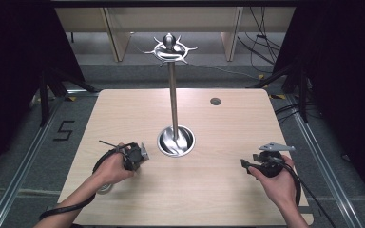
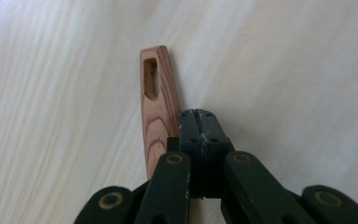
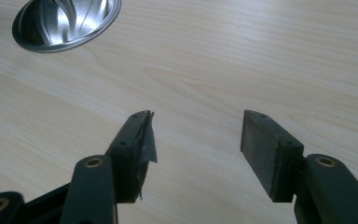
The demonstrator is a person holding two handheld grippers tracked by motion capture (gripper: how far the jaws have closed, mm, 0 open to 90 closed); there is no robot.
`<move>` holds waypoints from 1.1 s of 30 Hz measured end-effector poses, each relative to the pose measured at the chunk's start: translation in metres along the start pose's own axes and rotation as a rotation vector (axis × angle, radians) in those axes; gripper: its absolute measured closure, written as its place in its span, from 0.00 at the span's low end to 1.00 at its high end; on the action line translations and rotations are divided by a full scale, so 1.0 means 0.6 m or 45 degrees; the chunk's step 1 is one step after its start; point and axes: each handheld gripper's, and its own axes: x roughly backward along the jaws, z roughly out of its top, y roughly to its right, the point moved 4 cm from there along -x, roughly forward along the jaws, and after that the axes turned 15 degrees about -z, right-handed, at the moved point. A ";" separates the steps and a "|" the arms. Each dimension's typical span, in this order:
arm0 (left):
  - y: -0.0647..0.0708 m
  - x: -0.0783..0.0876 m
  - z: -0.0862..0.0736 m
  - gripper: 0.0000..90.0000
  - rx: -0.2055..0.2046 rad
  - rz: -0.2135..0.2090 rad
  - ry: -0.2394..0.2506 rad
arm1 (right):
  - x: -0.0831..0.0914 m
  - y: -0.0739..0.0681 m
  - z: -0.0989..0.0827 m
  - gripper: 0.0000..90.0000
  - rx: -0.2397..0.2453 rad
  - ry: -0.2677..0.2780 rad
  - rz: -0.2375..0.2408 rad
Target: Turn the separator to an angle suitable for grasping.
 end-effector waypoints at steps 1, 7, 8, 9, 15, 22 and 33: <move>-0.004 0.000 -0.002 0.99 0.030 0.011 0.007 | 0.000 0.000 0.000 0.49 0.000 0.001 -0.002; -0.029 0.004 -0.010 0.99 0.185 0.066 0.064 | 0.000 0.002 0.001 0.49 0.030 0.012 -0.010; -0.035 0.006 -0.011 0.99 0.203 0.074 0.072 | 0.000 0.002 0.001 0.49 0.031 0.014 -0.013; -0.039 0.007 -0.015 0.99 0.246 0.076 0.082 | 0.000 0.002 0.001 0.49 0.028 0.020 -0.012; -0.048 0.005 -0.021 0.99 0.293 0.110 0.121 | 0.001 0.009 0.002 0.49 0.060 0.025 -0.017; -0.056 0.046 -0.032 0.85 0.362 0.141 0.297 | 0.005 0.016 0.002 0.49 0.040 0.048 -0.019; -0.056 0.062 -0.064 0.61 0.504 0.143 0.385 | 0.008 0.022 0.006 0.49 0.043 0.053 -0.058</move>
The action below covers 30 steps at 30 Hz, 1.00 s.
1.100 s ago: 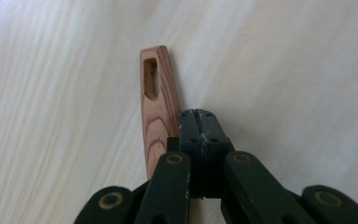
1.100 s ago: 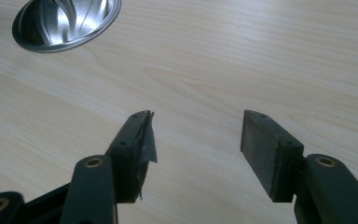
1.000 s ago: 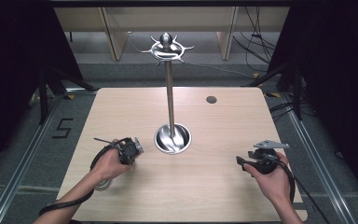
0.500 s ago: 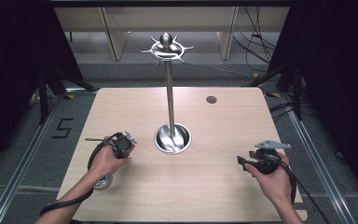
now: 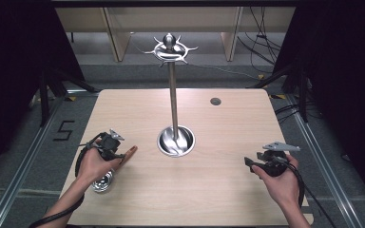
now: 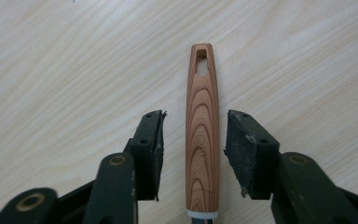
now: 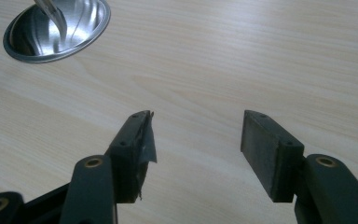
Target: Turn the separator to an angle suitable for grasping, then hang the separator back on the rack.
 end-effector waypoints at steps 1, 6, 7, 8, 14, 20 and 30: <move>0.000 0.000 0.000 0.60 0.000 0.000 0.000 | 0.002 -0.005 -0.001 0.49 -0.048 -0.031 0.012; 0.006 -0.001 0.008 0.57 0.021 -0.039 -0.012 | -0.006 0.005 0.001 0.49 0.008 0.014 0.018; 0.006 -0.001 0.008 0.57 0.021 -0.039 -0.012 | -0.006 0.005 0.001 0.49 0.008 0.014 0.018; 0.006 0.000 0.010 0.57 0.016 -0.044 -0.027 | -0.005 0.005 0.001 0.49 -0.015 -0.008 0.018; 0.013 0.008 0.024 0.51 0.054 -0.092 -0.152 | -0.005 0.007 0.002 0.49 -0.037 0.006 0.035; 0.009 0.000 0.019 0.51 0.068 -0.087 -0.303 | -0.002 0.004 0.004 0.49 -0.021 0.001 -0.002; 0.002 -0.020 -0.001 0.58 0.202 -0.156 -0.443 | -0.004 -0.001 0.002 0.49 -0.051 -0.032 0.012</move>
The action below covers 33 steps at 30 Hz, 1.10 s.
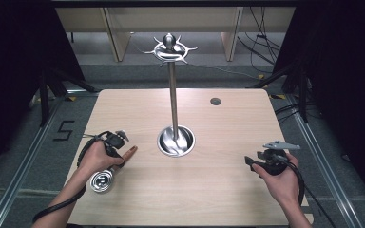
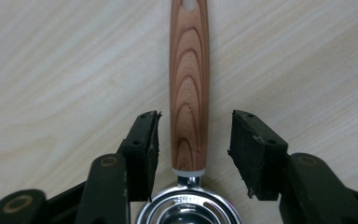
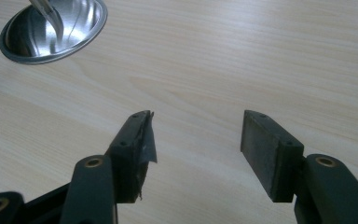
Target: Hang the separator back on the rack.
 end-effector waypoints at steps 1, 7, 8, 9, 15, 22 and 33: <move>-0.001 -0.001 -0.001 0.59 0.001 0.010 -0.022 | 0.001 -0.001 0.000 0.49 0.002 -0.001 0.000; -0.011 -0.011 -0.001 0.61 -0.013 0.002 -0.081 | -0.003 0.003 -0.001 0.49 0.057 0.035 -0.002; -0.010 -0.012 -0.001 0.62 -0.001 0.001 -0.078 | 0.000 0.001 -0.001 0.49 0.030 0.005 -0.006; -0.015 -0.017 -0.002 0.62 -0.048 0.016 -0.052 | 0.000 0.001 -0.001 0.49 0.030 0.005 -0.006; -0.024 -0.023 -0.002 0.65 -0.046 0.027 -0.057 | -0.002 0.002 -0.001 0.49 0.050 0.024 -0.004; -0.030 -0.024 -0.001 0.68 -0.047 0.010 -0.067 | -0.001 -0.003 0.000 0.49 0.010 0.013 0.005; -0.033 -0.030 -0.001 0.74 -0.066 0.031 -0.067 | -0.002 0.001 0.002 0.49 0.046 0.033 -0.005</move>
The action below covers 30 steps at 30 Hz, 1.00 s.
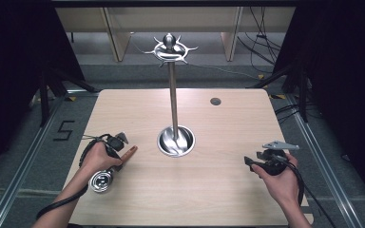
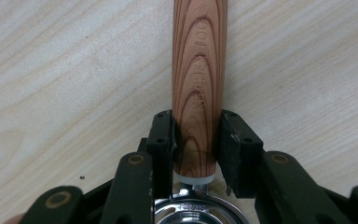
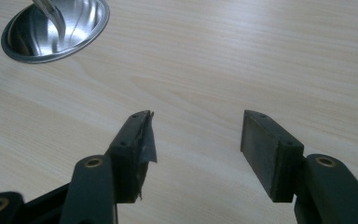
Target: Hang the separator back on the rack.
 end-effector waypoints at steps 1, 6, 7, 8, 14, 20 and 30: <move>0.000 0.000 0.000 0.74 0.000 -0.001 0.001 | 0.000 0.000 0.000 0.49 0.000 0.000 0.000; 0.001 -0.001 -0.001 0.75 0.028 -0.010 -0.005 | 0.001 0.001 0.000 0.49 0.009 -0.007 -0.004; 0.003 0.003 -0.001 0.75 0.044 -0.037 -0.056 | 0.002 0.001 0.000 0.49 0.007 -0.008 -0.004; 0.004 0.003 -0.001 0.75 0.042 -0.039 -0.047 | 0.001 0.001 0.000 0.49 0.011 -0.005 -0.004; 0.015 0.012 -0.006 0.76 0.119 -0.105 0.113 | 0.000 0.003 -0.001 0.49 0.034 0.009 0.004; 0.022 0.031 -0.019 0.76 0.115 -0.199 0.301 | 0.006 -0.005 -0.002 0.49 -0.051 -0.033 0.017; 0.018 0.072 -0.051 0.76 0.015 -0.169 0.591 | 0.001 -0.001 -0.001 0.49 -0.019 -0.003 0.019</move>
